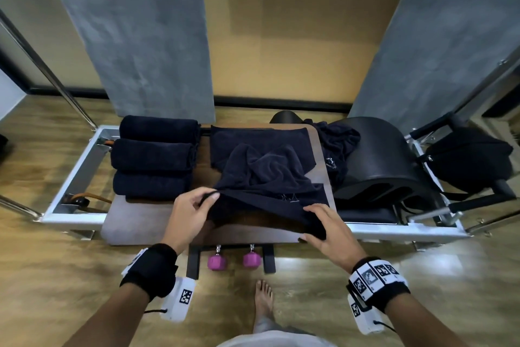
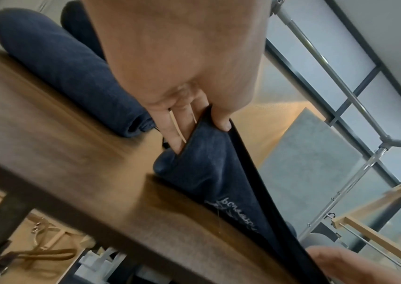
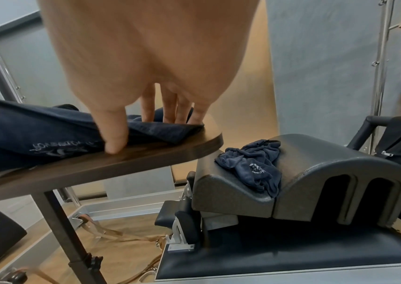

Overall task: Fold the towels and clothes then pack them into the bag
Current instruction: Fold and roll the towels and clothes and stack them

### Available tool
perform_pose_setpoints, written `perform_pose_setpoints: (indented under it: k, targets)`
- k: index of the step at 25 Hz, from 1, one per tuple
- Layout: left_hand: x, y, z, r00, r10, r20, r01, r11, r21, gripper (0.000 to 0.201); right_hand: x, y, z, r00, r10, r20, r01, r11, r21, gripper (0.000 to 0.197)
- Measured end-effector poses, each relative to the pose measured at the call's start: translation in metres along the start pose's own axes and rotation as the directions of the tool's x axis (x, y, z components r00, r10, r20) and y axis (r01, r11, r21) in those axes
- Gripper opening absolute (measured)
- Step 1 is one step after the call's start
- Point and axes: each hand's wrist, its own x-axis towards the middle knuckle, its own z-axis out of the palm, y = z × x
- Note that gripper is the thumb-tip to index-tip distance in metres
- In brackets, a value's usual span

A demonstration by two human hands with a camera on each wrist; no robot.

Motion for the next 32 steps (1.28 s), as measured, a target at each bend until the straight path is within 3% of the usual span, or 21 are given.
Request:
perform_pose_setpoints:
  k: [5, 9, 13, 16, 20, 23, 26, 32]
  targets:
    - [0.036, 0.027, 0.004, 0.999, -0.008, -0.049, 0.002, 0.992, -0.128, 0.012, 0.023, 0.003, -0.006, 0.994, -0.029, -0.109, 0.023, 0.998, -0.055, 0.037]
    - [0.068, 0.035, 0.012, 0.987, -0.025, -0.159, 0.002, 0.990, -0.142, 0.011, 0.052, 0.001, -0.020, 0.979, 0.030, -0.201, -0.036, 0.999, -0.026, 0.023]
    - [0.111, 0.044, 0.024, 0.942, -0.011, -0.334, -0.006, 0.999, -0.051, 0.012, 0.120, 0.001, -0.062, 0.923, -0.028, -0.384, 0.065, 0.994, 0.083, 0.025]
    - [0.150, 0.050, 0.041, 0.896, -0.052, -0.440, 0.098, 0.992, 0.083, 0.018, 0.182, 0.004, -0.089, 0.903, -0.012, -0.429, 0.066, 0.992, 0.109, 0.031]
    - [0.200, 0.044, 0.058, 0.839, -0.194, -0.509, 0.267, 0.961, 0.075, 0.020, 0.251, 0.020, -0.095, 0.921, 0.071, -0.382, -0.011, 0.988, 0.157, 0.013]
    - [0.225, 0.030, 0.068, 0.836, -0.230, -0.499, 0.334, 0.934, 0.129, 0.020, 0.284, 0.038, -0.080, 0.945, 0.168, -0.279, -0.142, 0.984, 0.112, 0.008]
    - [0.234, 0.016, 0.076, 0.839, -0.282, -0.465, 0.401, 0.899, 0.178, 0.021, 0.294, 0.052, -0.062, 0.928, 0.279, -0.247, -0.265, 0.960, 0.090, 0.008]
    - [0.239, 0.005, 0.081, 0.825, -0.301, -0.478, 0.437, 0.877, 0.201, 0.023, 0.301, 0.053, -0.052, 0.906, 0.337, -0.256, -0.338, 0.940, 0.041, 0.006]
